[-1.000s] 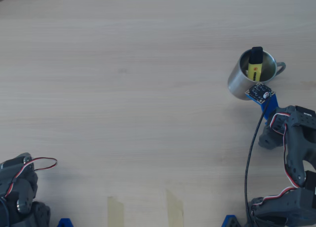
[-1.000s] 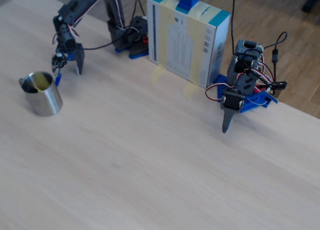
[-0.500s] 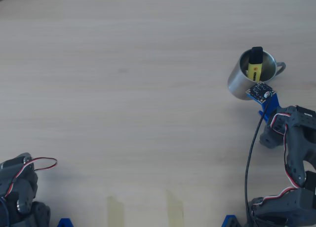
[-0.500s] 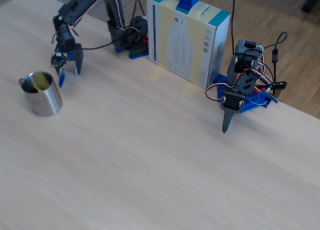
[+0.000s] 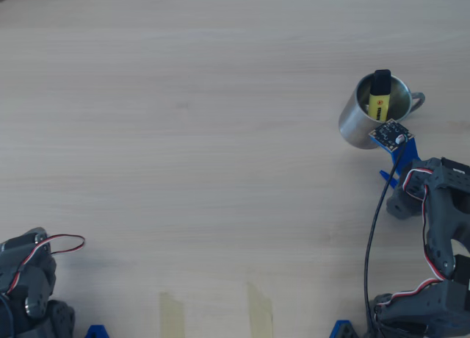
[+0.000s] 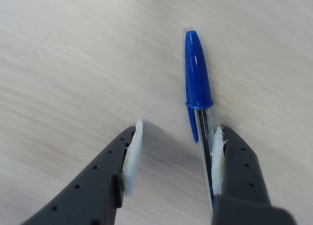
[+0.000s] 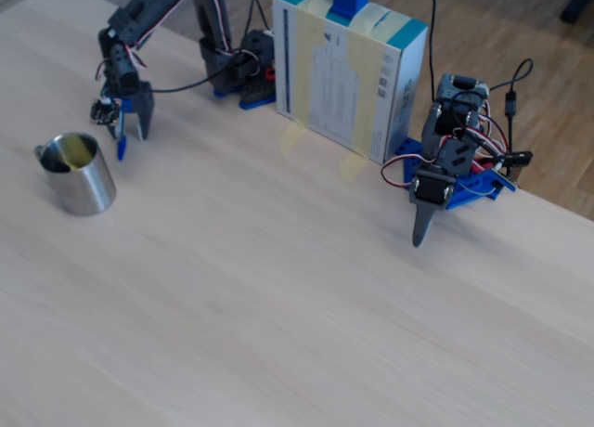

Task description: Grab the blue pen and put it in the silver cup.

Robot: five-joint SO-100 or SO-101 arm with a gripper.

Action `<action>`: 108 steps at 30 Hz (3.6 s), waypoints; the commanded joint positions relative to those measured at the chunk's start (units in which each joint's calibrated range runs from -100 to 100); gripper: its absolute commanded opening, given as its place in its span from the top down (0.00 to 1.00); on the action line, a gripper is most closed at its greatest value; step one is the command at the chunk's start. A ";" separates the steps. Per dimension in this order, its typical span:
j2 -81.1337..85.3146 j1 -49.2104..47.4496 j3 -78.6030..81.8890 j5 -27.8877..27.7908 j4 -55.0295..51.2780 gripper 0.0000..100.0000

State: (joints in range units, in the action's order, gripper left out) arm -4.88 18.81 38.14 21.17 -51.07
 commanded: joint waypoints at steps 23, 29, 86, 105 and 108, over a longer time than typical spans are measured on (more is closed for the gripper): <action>0.06 0.56 0.91 0.38 0.66 0.88; 0.06 1.78 0.91 0.38 0.32 0.92; 22.58 -5.37 6.53 9.79 -0.28 0.98; 37.21 -13.75 5.62 13.12 2.38 0.98; 39.37 -16.11 5.80 13.85 4.61 0.98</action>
State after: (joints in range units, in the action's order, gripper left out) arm 31.30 4.35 45.00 34.44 -48.63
